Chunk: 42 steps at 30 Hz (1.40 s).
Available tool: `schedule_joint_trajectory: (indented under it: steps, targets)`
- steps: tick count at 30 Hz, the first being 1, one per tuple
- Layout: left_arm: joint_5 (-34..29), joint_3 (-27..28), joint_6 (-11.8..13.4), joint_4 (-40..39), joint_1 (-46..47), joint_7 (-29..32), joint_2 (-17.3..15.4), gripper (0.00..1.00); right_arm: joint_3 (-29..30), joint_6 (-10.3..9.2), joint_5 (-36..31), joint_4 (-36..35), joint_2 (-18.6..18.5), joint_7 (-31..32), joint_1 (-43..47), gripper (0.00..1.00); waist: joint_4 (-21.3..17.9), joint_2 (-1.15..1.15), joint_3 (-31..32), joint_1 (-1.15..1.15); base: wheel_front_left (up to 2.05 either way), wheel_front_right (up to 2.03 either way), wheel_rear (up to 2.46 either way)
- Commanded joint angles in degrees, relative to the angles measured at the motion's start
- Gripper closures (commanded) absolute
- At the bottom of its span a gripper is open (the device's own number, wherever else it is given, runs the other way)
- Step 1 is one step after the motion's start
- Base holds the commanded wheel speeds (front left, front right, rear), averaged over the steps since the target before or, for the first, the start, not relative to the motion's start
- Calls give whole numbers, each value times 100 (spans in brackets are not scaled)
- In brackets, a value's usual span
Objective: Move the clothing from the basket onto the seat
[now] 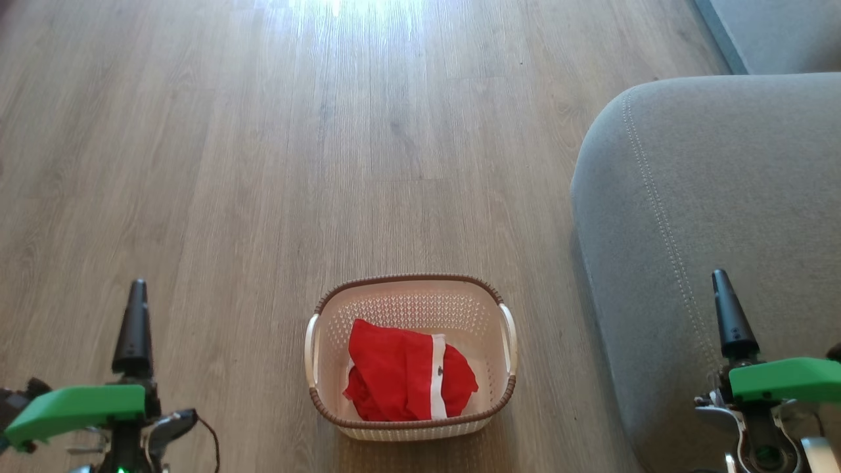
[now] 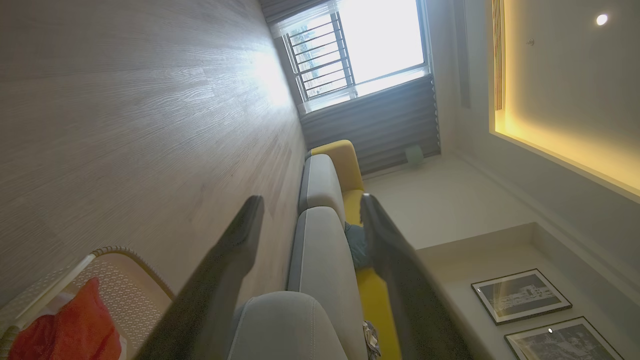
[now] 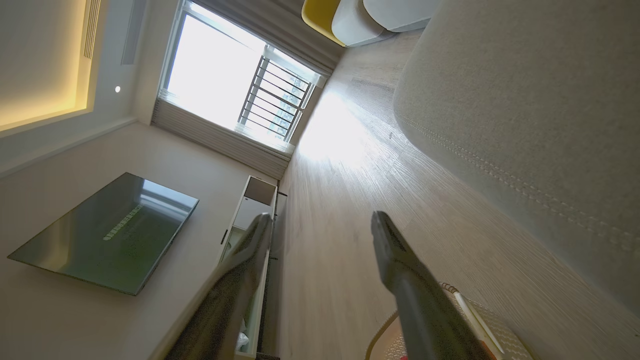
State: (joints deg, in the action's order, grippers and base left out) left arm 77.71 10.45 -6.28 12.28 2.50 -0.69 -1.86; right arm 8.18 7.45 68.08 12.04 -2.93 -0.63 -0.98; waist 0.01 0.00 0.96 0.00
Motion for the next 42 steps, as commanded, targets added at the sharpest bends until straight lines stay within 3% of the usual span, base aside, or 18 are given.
schedule_joint_trajectory:
  steps: [1, 9, 12, 18, 30, 35, 42]
  targets:
    - [-185, 151, 41, -336, 322, -82, -52, 0, -28, 2, -251, -296, -4, -77, -346, 0, -1, 0, 3, 0, 0, 0, 0]
    - [-790, 124, 333, -909, 409, -216, -57, 0, -117, 2, -954, -593, -3, -212, -421, 0, 1, 0, -13, 0, 0, 0, 0]
    - [-1189, 17, 560, -1141, 401, -266, -59, 0, -153, 2, -1255, -714, -3, -263, -440, 0, 2, 0, -7, 0, 0, 0, 0]
    - [-1963, -396, 1009, -1607, 410, -367, -62, 0, -265, 2, -1854, -922, -2, -364, -476, 0, 7, 0, -1, 0, 0, 0, 0]
    - [-3895, -1350, 1585, -2069, 435, -568, -70, 0, -471, 2, -2943, -1232, -1, -566, -513, 0, 5, 0, -24, 0, 0, 0, 0]
    - [-4379, -1636, 1796, -2024, 442, -635, -92, 0, -483, 3, -3213, -1311, 0, -634, -520, 0, 3, 0, -26, 0, 0, 0, 0]
    - [-5026, -2222, 2300, -1957, 484, -752, -345, 0, -664, 3, -3773, -1299, 1, -752, -504, 0, -14, 0, -25, 0, 0, 0, 0]
